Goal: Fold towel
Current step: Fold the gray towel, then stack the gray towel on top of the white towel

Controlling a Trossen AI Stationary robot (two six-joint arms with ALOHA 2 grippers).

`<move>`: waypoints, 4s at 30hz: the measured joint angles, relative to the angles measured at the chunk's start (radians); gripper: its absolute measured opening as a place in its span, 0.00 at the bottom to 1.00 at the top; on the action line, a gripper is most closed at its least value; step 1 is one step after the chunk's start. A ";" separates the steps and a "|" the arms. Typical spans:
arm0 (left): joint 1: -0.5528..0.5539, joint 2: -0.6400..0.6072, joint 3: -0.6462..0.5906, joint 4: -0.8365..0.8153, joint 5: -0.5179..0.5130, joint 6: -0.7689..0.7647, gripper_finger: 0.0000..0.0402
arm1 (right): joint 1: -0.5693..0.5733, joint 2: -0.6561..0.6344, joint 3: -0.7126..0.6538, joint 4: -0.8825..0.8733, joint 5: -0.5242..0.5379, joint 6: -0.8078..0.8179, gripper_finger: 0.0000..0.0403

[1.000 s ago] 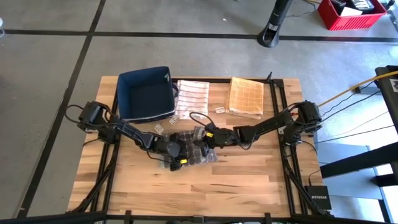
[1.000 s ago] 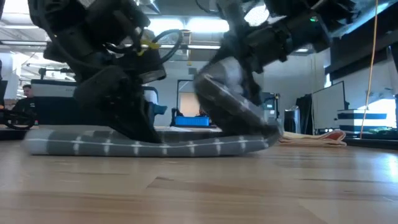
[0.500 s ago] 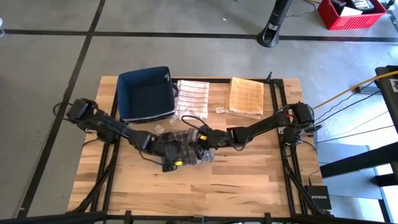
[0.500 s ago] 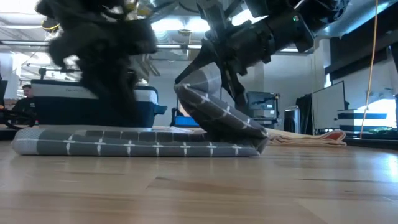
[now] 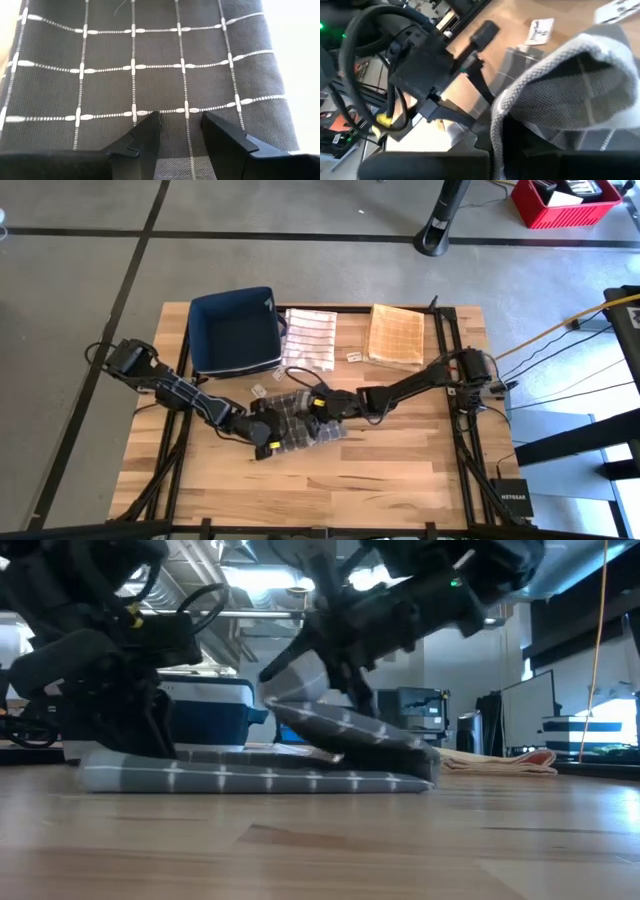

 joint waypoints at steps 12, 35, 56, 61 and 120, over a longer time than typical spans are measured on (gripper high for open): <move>0.016 0.003 0.011 0.026 0.006 0.030 0.35 | -0.025 0.122 0.142 -0.053 -0.115 0.006 0.05; 0.018 0.003 0.010 0.025 0.007 0.040 0.35 | -0.024 0.157 0.145 0.012 -0.062 -0.001 0.05; 0.015 -0.049 0.007 -0.008 0.029 0.031 0.35 | -0.024 0.195 0.193 0.010 -0.098 -0.024 0.15; -0.003 -0.157 0.006 -0.084 0.047 0.012 0.35 | -0.024 0.195 0.193 0.010 -0.098 -0.025 0.31; 0.130 -0.173 0.140 -0.067 -0.226 0.059 0.35 | -0.002 -0.258 0.070 -1.060 -0.027 -0.781 0.46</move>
